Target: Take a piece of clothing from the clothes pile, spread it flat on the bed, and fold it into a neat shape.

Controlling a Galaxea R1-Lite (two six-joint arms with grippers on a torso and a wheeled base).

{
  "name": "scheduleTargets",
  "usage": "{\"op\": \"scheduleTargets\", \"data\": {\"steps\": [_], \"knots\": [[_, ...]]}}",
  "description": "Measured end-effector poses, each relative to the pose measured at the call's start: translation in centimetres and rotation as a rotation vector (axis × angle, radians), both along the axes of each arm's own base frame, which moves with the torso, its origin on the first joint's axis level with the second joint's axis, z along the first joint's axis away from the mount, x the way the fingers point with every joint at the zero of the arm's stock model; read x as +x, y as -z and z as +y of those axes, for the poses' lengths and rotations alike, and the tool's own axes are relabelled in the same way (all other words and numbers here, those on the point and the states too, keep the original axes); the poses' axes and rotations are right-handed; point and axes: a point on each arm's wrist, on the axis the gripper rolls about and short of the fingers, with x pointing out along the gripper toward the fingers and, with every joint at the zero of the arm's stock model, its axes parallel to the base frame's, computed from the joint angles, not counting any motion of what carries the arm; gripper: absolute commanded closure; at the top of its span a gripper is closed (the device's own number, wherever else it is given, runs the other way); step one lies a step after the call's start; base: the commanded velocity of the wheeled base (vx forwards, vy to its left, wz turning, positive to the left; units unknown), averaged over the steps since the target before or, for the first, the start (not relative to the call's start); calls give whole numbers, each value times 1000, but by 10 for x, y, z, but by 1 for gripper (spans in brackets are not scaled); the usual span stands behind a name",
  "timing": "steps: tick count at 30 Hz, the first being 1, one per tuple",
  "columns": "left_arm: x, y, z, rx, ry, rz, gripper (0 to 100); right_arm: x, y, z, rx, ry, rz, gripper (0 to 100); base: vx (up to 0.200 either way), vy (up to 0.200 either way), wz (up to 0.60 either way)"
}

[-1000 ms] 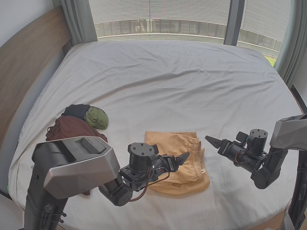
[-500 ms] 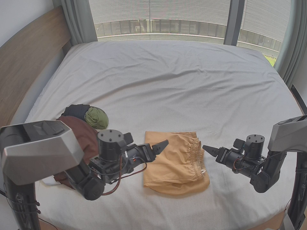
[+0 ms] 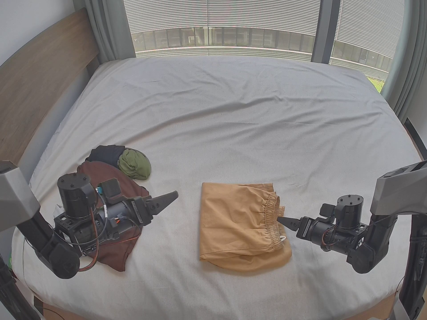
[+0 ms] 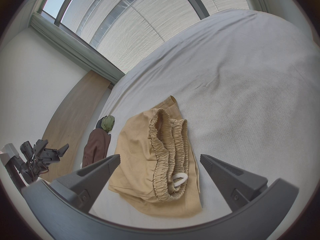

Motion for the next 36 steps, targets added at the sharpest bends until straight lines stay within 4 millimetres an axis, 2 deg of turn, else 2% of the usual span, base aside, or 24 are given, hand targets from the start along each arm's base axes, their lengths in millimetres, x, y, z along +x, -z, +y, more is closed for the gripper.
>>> {"op": "scheduleTargets", "data": {"steps": [6,16,29,36], "knots": [[-7,6,14,106,-12,-43,0,-1,11,2,-11,-10,30,0,0,0,0],[-21,19,24,246,4,-55,0,-3,23,4,-18,-28,72,0,0,0,0],[-26,24,26,266,7,-33,0,0,48,6,-29,-33,134,0,0,0,0],[-26,26,25,268,10,-26,0,2,56,21,31,-40,144,0,0,0,0]]}}
